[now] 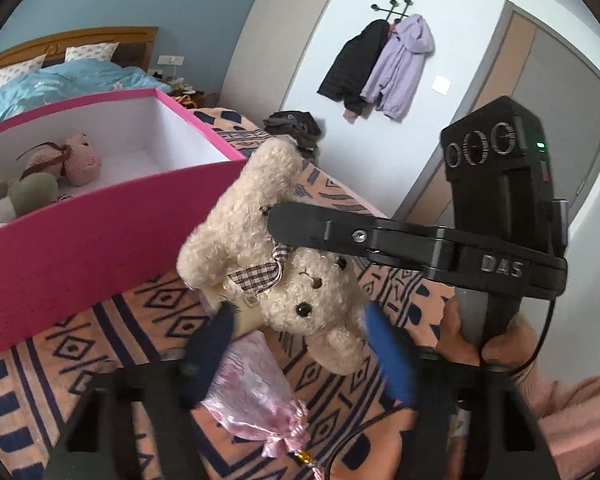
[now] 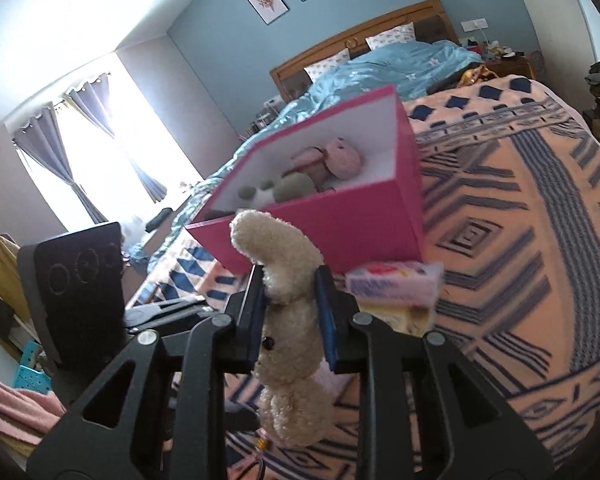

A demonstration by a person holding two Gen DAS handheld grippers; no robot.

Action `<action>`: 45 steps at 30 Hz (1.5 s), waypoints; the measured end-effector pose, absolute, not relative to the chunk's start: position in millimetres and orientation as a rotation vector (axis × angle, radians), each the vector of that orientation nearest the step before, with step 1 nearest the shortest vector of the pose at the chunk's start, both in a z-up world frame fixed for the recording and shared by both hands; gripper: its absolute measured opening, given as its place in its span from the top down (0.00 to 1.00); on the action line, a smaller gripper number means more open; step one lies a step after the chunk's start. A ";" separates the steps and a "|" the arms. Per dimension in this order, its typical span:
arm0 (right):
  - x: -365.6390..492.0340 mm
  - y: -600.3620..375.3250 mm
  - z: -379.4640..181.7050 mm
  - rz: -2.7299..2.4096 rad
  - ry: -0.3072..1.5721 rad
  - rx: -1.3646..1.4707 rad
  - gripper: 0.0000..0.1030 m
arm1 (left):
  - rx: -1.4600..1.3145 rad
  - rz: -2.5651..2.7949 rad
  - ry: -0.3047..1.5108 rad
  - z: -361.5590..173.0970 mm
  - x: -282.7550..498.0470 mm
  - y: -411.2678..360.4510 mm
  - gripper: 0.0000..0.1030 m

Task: Organize objects
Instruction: 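Lift the cream bunny with the right tool over the pink box, then open the right tool to drop the cream bunny into the box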

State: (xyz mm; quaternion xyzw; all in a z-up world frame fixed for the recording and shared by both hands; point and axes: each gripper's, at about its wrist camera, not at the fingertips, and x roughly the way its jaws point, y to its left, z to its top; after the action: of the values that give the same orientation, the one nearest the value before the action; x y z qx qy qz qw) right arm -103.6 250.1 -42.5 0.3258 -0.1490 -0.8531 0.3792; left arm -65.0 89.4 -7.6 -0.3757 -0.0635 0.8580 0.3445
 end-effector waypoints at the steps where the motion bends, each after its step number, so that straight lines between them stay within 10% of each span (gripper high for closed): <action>1: -105.7 246.9 -39.2 -2.177 -0.380 0.819 0.74 | -0.982 2.231 -0.175 -7.3 -68.3 87.7 0.45; 4: -110.0 242.2 -32.4 -2.173 -0.384 0.789 0.74 | -0.983 2.243 -0.206 -5.2 -77.8 81.1 0.57; 45: -246.5 212.3 -14.3 -2.203 -0.438 0.833 0.75 | -1.053 2.440 -0.144 15.7 -215.6 58.1 0.58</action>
State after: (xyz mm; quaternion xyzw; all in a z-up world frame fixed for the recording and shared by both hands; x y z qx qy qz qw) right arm -246.5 212.3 -14.3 0.3237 -0.1704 -0.8563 0.3645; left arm -215.6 58.1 15.7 -0.3842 -0.0526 0.8905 0.2380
